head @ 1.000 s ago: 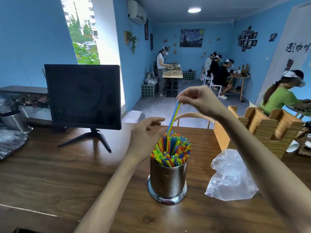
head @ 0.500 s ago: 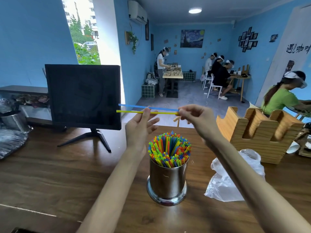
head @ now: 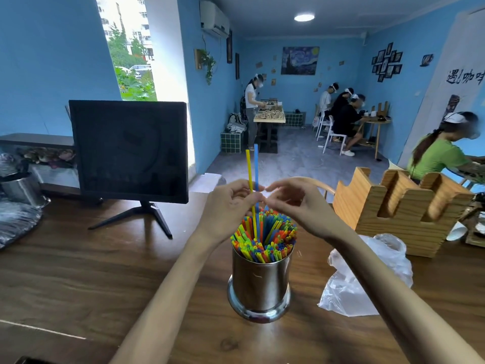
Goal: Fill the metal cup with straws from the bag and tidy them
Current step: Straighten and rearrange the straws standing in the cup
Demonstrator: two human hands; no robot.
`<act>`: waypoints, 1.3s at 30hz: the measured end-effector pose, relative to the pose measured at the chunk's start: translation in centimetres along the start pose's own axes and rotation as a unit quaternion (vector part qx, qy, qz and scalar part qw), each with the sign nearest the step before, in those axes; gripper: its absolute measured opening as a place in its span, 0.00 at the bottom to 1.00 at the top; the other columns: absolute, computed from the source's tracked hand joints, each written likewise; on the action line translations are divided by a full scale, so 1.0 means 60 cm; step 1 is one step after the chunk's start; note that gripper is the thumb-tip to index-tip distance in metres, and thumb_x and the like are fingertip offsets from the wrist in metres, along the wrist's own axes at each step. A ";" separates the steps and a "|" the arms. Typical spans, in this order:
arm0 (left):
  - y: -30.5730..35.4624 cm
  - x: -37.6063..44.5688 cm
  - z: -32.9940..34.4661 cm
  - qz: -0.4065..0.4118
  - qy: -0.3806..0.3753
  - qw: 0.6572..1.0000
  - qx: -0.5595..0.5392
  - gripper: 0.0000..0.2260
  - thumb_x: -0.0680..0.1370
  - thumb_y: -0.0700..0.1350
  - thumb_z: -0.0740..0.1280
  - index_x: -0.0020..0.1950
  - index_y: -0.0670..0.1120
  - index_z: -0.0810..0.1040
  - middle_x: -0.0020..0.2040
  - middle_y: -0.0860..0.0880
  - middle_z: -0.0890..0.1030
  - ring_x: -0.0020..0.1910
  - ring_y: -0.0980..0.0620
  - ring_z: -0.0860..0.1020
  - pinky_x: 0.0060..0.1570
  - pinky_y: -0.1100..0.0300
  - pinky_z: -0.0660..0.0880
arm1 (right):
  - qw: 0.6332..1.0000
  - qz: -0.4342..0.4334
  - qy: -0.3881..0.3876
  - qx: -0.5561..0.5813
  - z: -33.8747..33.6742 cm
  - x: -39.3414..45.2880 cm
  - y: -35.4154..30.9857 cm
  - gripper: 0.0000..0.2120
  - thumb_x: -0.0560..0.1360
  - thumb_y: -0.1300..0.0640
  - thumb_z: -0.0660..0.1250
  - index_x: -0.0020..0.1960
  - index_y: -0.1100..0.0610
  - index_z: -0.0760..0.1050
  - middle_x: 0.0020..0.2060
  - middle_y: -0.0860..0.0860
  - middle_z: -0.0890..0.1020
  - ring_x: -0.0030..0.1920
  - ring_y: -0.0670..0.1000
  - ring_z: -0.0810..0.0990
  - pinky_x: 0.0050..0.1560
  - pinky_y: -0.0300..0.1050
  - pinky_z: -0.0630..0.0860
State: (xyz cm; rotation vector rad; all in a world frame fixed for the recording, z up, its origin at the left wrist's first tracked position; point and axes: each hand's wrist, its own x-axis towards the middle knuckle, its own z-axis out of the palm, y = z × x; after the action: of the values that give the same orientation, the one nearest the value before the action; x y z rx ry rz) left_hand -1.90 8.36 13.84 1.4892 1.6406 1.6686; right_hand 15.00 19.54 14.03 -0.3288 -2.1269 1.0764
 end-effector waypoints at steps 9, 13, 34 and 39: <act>-0.017 -0.022 0.004 0.032 -0.046 0.978 0.203 0.05 0.76 0.48 0.76 0.51 0.51 0.87 0.44 0.53 0.87 0.44 0.60 0.83 0.50 0.56 0.79 | 0.986 -0.111 0.110 -0.051 0.026 0.016 -0.010 0.28 0.74 0.51 0.77 0.71 0.38 0.73 0.45 0.46 0.83 0.41 0.48 0.84 0.41 0.41 0.81; -0.018 -0.014 0.007 0.061 -0.052 0.960 0.269 0.03 0.75 0.48 0.76 0.44 0.50 0.86 0.42 0.54 0.85 0.44 0.58 0.79 0.47 0.57 0.75 | 0.976 -0.121 0.144 -0.110 0.037 0.009 -0.003 0.19 0.74 0.57 0.78 0.62 0.47 0.81 0.41 0.38 0.82 0.39 0.46 0.82 0.41 0.33 0.76; -0.079 -0.032 0.002 0.029 -0.081 0.973 0.215 0.11 0.82 0.52 0.68 0.63 0.64 0.82 0.67 0.59 0.80 0.66 0.57 0.74 0.66 0.48 0.74 | 0.981 0.156 -0.057 -0.103 -0.002 0.071 0.119 0.12 0.79 0.47 0.71 0.46 0.54 0.87 0.37 0.47 0.86 0.38 0.40 0.82 0.41 0.38 0.74; -0.084 -0.031 0.005 0.032 -0.075 0.973 0.217 0.11 0.82 0.53 0.67 0.63 0.65 0.82 0.66 0.61 0.80 0.66 0.58 0.74 0.65 0.48 0.75 | 0.985 0.132 -0.065 -0.091 -0.005 0.070 0.114 0.13 0.78 0.44 0.71 0.43 0.52 0.86 0.38 0.49 0.87 0.41 0.44 0.84 0.41 0.39 0.77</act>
State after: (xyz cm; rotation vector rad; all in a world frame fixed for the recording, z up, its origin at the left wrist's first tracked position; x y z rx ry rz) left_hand -2.94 8.27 8.54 1.8325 1.9747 1.2372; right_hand 11.61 26.07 10.86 -0.6588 -2.3532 1.0766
